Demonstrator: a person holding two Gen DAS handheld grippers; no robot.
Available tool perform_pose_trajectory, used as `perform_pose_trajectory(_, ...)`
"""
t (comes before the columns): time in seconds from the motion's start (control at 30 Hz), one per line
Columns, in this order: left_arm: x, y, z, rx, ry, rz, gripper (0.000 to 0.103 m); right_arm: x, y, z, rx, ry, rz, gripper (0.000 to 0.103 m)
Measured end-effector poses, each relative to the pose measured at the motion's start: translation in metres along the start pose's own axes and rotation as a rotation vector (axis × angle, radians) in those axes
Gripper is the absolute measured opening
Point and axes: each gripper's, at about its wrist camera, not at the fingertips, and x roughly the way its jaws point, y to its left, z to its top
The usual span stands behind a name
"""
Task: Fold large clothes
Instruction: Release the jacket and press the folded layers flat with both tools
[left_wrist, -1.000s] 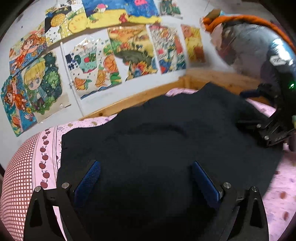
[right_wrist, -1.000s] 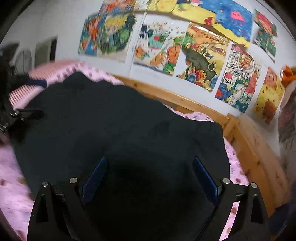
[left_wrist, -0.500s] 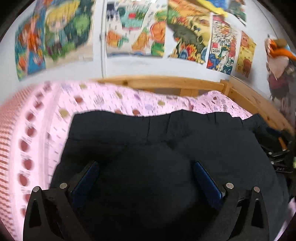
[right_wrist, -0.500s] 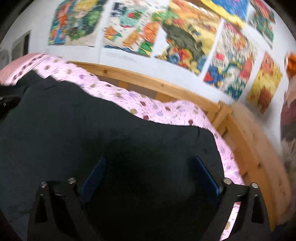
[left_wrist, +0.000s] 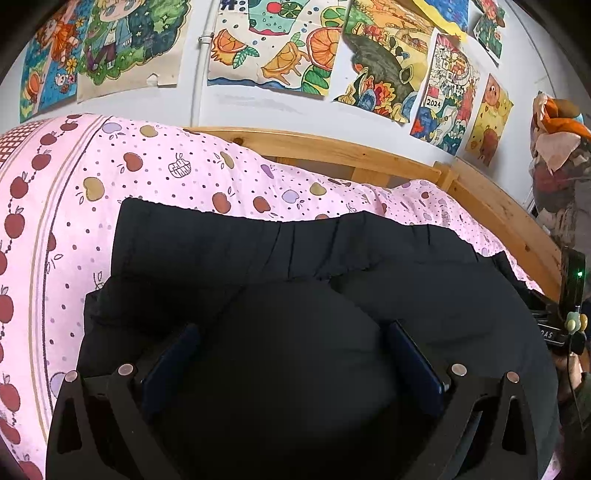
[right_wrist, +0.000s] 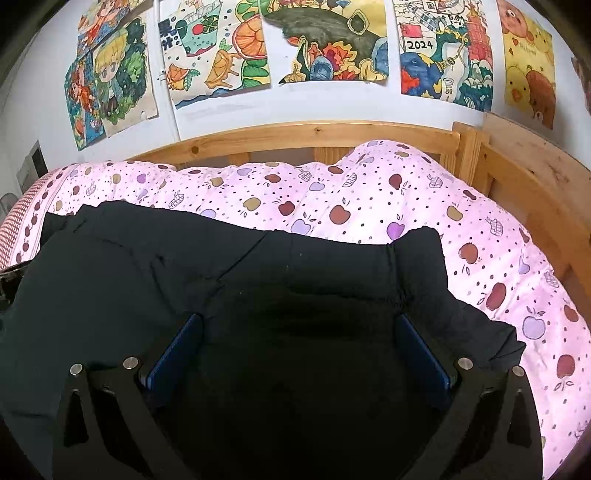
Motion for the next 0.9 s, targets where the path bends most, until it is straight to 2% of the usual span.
perform_pose_trajectory(0.53, -0.005, 0.0, -0.007, 0.001, -0.022, -0.015, 0.103, -0.018, 0.0, -0.004, 0.019, -0.068, -0.007, 0.102)
perform_pose_trajectory(0.67, -0.011, 0.003, -0.012, -0.002, -0.054, -0.039, 0.103, -0.026, -0.002, -0.006, 0.02, -0.096, -0.006, 0.102)
perform_pose_trajectory(0.83, -0.03, 0.013, -0.011, -0.032, -0.055, -0.077, 0.103, -0.055, 0.003, -0.006, 0.003, -0.161, -0.055, 0.102)
perform_pose_trajectory(0.9, -0.05, 0.016, -0.011, -0.038, -0.085, -0.047, 0.103, -0.076, 0.0, -0.003, 0.001, -0.187, -0.057, 0.102)
